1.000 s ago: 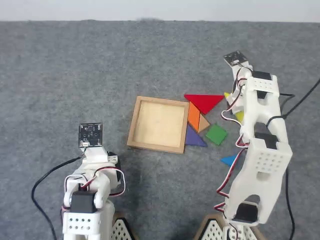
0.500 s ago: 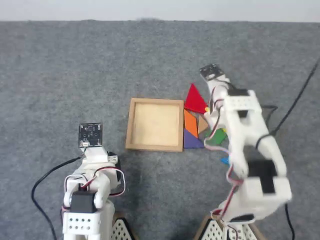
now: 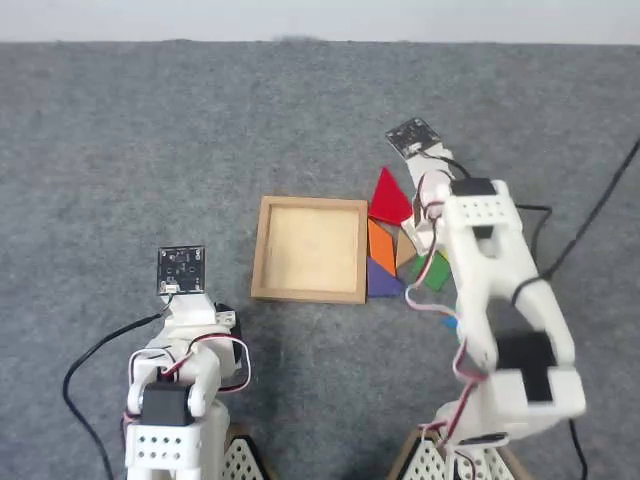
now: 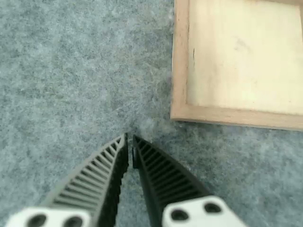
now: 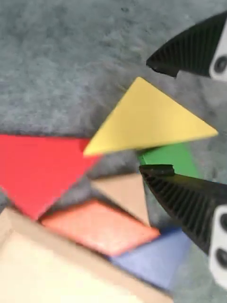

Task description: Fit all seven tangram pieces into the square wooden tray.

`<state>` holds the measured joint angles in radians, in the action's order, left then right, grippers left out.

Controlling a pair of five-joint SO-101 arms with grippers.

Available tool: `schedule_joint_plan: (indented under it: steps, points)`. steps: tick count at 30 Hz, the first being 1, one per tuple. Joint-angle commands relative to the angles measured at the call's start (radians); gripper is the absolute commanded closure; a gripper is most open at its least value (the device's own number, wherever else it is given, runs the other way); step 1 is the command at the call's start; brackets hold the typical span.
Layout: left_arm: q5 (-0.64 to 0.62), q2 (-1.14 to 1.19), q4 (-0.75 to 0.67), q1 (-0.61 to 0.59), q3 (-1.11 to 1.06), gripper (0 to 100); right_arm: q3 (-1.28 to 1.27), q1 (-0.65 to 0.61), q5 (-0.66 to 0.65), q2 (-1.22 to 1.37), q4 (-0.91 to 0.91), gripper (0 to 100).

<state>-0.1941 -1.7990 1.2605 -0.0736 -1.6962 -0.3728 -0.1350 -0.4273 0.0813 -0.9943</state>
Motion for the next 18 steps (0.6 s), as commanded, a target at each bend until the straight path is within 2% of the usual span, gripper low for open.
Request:
schedule_joint_plan:
  steps: [1,8,14,18]
  points:
    - [0.011,-0.02,0.002,-0.006,0.013,99,0.184,0.077,-0.035,0.147,0.012,69.6]
    - [0.011,-0.02,0.002,-0.006,0.013,99,0.244,0.097,-0.08,0.314,-0.002,69.8]
    - [0.011,-0.02,0.002,-0.006,0.013,99,0.238,0.097,-0.077,0.303,0.002,80.7]
    - [0.011,-0.02,0.002,-0.006,0.013,99,0.238,0.097,-0.083,0.303,0.005,83.9]
